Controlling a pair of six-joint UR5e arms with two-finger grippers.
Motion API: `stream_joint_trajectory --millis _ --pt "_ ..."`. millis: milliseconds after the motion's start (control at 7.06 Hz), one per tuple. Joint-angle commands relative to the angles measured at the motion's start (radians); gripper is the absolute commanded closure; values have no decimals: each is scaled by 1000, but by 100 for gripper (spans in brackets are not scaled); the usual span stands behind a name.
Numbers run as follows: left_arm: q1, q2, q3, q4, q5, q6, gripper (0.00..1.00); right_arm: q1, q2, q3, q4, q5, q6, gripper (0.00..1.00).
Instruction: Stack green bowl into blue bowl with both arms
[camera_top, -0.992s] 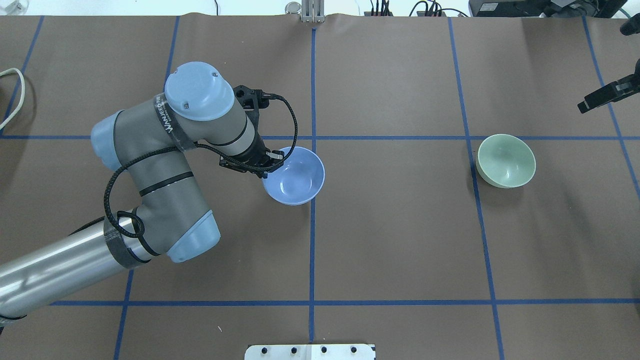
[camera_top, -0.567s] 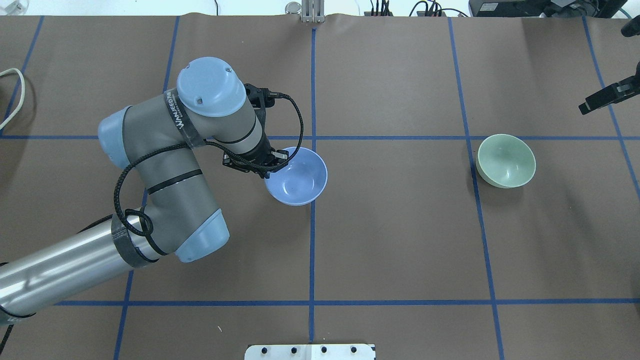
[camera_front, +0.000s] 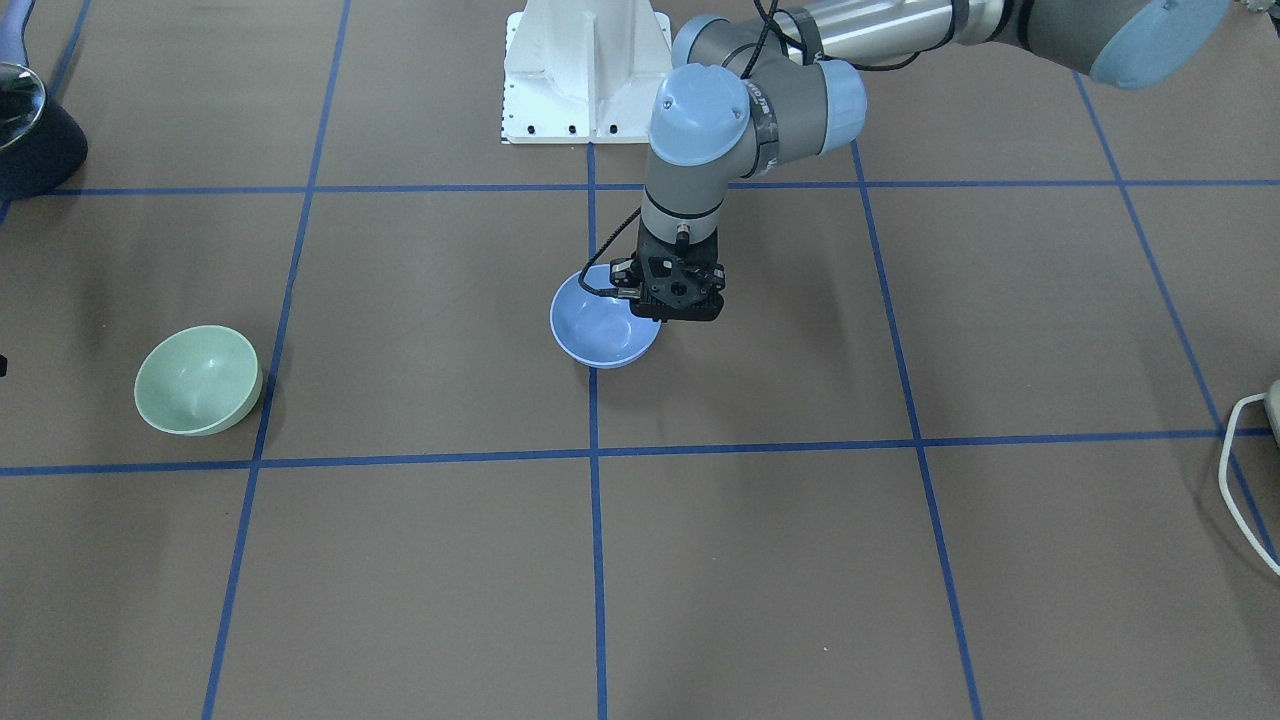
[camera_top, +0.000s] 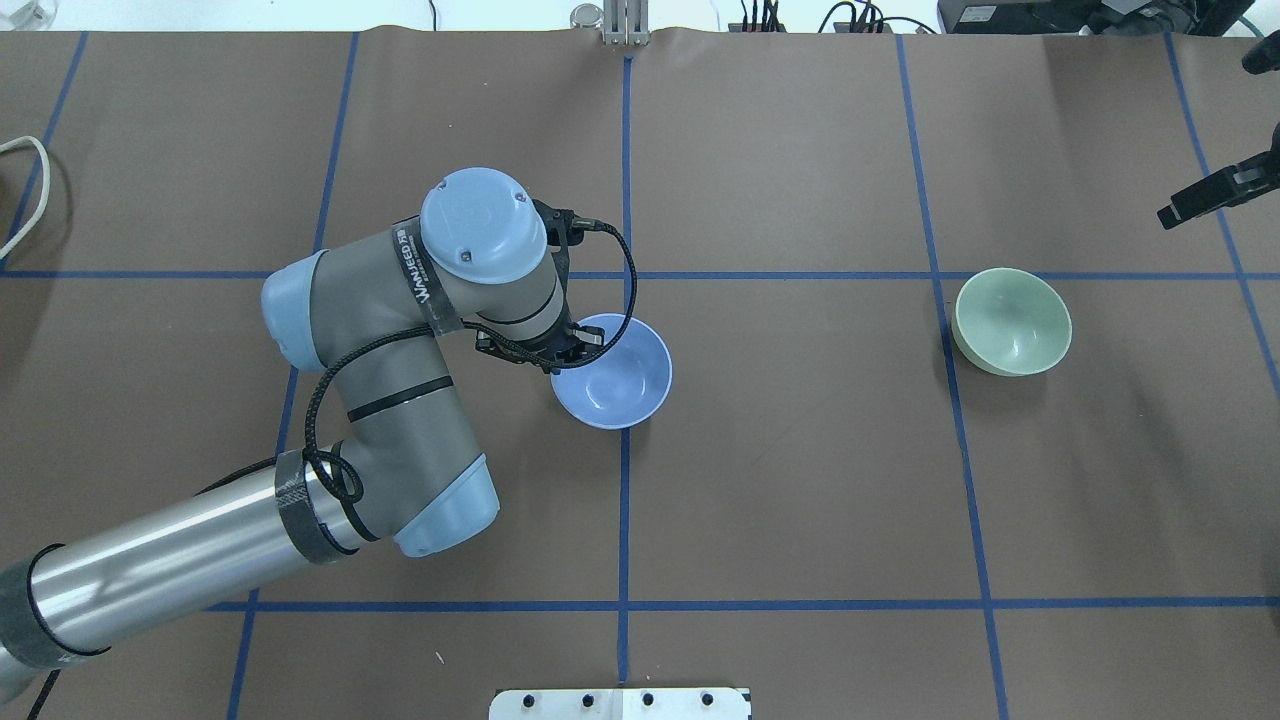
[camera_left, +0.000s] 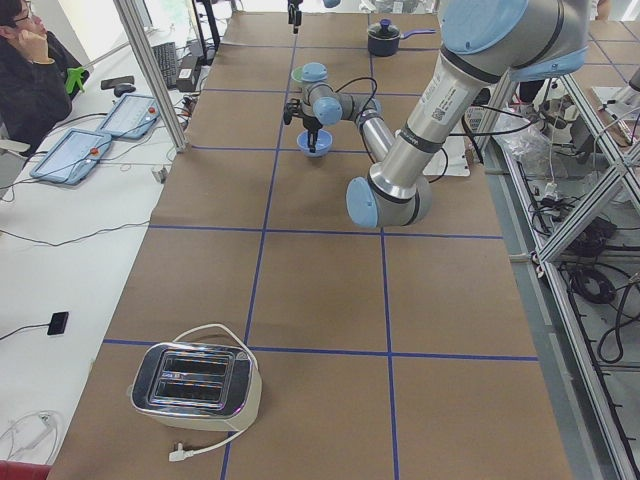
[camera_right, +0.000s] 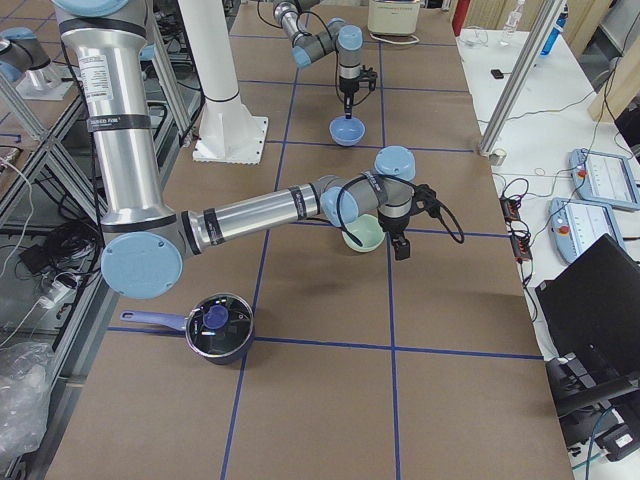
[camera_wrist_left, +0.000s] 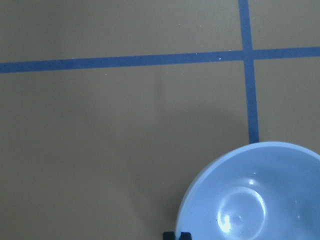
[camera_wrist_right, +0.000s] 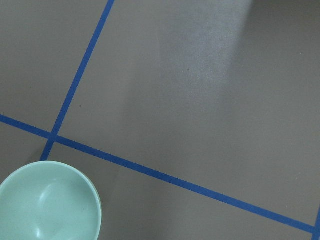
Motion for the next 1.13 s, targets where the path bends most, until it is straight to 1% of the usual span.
stream_joint_trajectory --millis 0,142,283,425,567,709,850,992 --pt "16 -11 5 -1 4 -1 100 0 0 -3 0 0 0 0" --pt "16 -11 5 -10 5 0 100 0 2 -4 0 0 0 0" --pt "16 -11 22 -64 7 2 100 0 3 -4 0 0 0 0" --pt "16 -9 51 -111 7 2 94 0 5 -4 0 0 0 0" --pt "16 -9 62 -128 7 3 84 0 5 -4 0 0 0 0" --pt "16 -9 56 -133 7 9 68 0 7 -3 0 0 0 0" --pt "15 -6 53 -174 19 10 31 0 5 -3 0 0 0 0" --pt "13 0 38 -181 66 10 2 0 5 -3 0 -2 0 0"
